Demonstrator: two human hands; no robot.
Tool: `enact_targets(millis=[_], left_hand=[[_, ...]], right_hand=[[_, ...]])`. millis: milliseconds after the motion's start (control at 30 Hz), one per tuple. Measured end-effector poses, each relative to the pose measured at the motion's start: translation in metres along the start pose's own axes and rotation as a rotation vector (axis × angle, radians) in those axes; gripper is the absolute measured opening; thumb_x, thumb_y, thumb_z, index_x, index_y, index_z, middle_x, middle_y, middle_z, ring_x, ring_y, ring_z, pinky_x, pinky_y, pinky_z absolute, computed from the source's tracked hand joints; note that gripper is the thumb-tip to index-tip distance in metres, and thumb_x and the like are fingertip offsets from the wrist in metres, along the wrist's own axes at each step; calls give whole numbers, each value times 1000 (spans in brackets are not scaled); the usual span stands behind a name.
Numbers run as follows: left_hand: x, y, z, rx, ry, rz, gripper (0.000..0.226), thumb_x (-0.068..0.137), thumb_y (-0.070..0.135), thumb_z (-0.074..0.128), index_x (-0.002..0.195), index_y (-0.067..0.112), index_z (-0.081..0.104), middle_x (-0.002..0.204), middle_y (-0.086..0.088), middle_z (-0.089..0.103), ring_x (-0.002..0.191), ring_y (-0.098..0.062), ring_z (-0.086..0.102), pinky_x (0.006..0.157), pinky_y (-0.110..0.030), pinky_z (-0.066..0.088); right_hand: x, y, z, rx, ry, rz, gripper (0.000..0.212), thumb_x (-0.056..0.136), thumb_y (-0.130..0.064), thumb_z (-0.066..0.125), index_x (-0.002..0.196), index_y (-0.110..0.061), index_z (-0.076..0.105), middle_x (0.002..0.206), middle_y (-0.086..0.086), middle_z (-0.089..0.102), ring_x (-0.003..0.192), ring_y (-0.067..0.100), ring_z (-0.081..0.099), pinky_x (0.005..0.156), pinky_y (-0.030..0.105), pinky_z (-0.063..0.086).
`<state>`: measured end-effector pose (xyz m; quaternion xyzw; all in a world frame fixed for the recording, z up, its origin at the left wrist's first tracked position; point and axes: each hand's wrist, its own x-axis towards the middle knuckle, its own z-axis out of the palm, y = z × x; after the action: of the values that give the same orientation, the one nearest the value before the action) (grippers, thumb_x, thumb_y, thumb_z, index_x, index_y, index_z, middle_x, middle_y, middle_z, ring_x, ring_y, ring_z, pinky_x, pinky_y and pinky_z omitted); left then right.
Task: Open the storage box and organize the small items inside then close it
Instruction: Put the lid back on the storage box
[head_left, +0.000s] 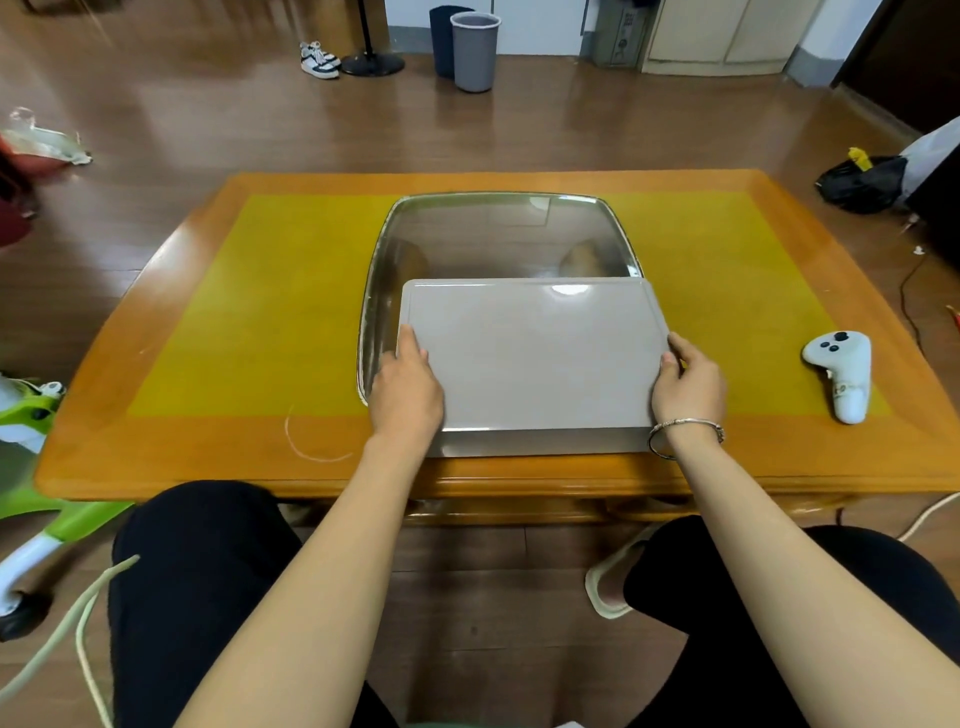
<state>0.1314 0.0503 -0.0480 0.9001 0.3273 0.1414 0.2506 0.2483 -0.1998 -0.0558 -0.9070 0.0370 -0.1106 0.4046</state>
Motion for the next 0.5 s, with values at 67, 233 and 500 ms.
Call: enact_targets(millis=[67, 233, 500], left_hand=[[11, 3, 1, 24, -4, 11, 42, 105, 24, 26, 146, 15, 27, 124, -22, 53, 109, -37, 55, 84, -44, 47], [42, 8, 4, 55, -22, 25, 43, 105, 24, 24, 147, 13, 29, 125, -24, 52, 111, -40, 53, 87, -48, 45], [71, 13, 8, 43, -26, 40, 40, 104, 22, 26, 141, 10, 33, 121, -26, 53, 106, -42, 53, 83, -47, 44]], right_hand=[[8, -3, 5, 11, -3, -2, 36, 95, -12, 47, 129, -11, 57, 125, 13, 61, 113, 35, 57, 89, 37, 45], [31, -14, 18, 1, -6, -4, 35, 94, -11, 48, 128, -10, 58, 125, 14, 61, 114, 35, 56, 89, 35, 44], [54, -24, 32, -41, -11, -18, 36, 95, -12, 47, 130, -10, 56, 126, 13, 60, 115, 35, 55, 90, 34, 43]])
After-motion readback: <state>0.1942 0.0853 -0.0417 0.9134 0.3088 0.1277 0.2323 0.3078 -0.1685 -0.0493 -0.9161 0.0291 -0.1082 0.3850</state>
